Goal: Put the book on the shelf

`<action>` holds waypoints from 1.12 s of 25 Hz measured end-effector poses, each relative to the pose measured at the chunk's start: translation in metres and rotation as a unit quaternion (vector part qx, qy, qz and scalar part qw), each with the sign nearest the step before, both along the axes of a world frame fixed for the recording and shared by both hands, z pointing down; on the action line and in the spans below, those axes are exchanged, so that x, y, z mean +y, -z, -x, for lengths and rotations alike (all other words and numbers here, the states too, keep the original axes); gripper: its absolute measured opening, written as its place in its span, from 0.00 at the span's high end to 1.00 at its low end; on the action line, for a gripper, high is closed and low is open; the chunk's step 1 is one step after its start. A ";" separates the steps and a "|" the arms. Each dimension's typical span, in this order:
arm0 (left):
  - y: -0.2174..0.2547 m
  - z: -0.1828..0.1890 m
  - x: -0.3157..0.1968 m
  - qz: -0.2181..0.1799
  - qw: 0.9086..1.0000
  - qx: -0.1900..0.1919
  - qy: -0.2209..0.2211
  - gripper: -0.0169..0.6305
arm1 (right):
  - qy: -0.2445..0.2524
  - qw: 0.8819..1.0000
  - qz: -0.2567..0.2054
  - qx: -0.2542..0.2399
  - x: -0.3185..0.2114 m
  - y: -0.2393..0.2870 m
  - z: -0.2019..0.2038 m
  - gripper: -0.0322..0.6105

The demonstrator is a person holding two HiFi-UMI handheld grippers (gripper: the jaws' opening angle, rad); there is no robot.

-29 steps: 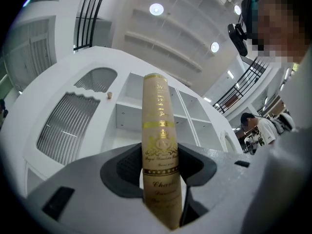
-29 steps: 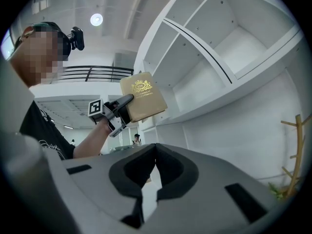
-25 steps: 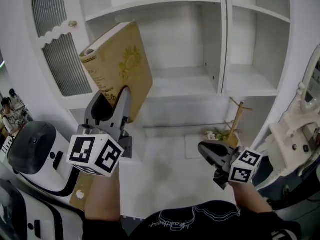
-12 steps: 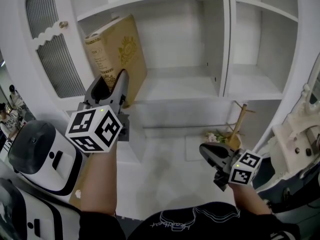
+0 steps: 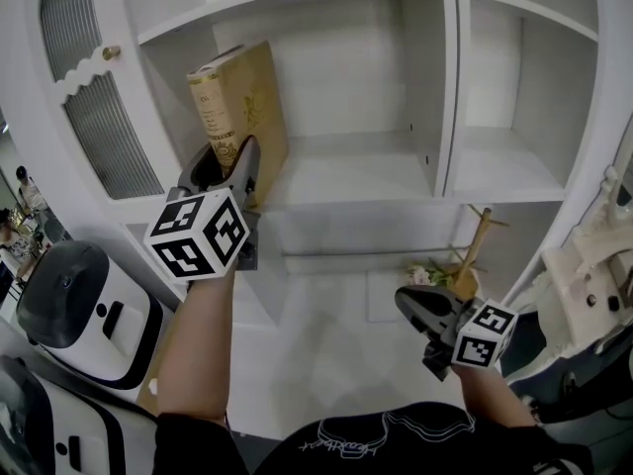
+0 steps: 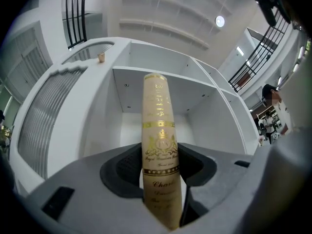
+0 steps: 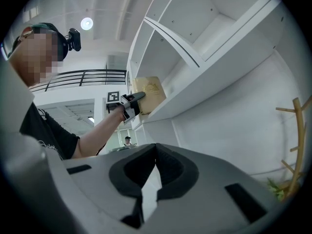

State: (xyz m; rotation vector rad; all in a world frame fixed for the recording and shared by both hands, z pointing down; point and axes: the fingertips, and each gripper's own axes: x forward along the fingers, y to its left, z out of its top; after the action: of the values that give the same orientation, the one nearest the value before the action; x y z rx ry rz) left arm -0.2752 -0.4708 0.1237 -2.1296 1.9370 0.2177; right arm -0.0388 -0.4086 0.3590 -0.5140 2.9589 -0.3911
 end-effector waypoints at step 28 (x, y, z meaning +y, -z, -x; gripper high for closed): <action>-0.019 0.015 -0.070 0.101 0.994 0.019 0.024 0.67 | -0.006 1.000 0.013 -0.009 -0.019 -0.008 -0.005 0.94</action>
State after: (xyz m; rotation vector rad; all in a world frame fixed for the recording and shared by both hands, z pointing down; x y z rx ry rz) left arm -0.2901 -0.5411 0.1431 -2.2144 2.1097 0.0543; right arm -0.0343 -0.4279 0.3669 -0.5274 2.9363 -0.4317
